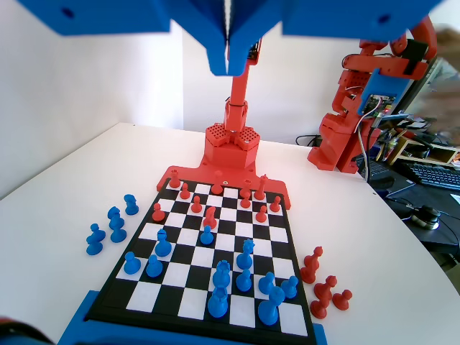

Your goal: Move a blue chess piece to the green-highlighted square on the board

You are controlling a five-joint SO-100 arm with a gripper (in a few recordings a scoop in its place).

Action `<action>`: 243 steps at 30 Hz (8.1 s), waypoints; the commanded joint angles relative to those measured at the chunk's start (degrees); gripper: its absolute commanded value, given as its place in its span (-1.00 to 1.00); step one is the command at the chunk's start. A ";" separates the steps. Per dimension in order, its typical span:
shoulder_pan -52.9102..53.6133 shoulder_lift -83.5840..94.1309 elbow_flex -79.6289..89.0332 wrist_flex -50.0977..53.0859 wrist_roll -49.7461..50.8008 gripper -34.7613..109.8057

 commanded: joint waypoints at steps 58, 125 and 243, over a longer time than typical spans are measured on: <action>0.09 -41.31 -18.98 -4.48 15.73 -0.51; -2.02 -97.12 -17.14 -37.79 33.40 -0.40; 43.24 -106.00 -36.12 -31.38 22.85 -0.51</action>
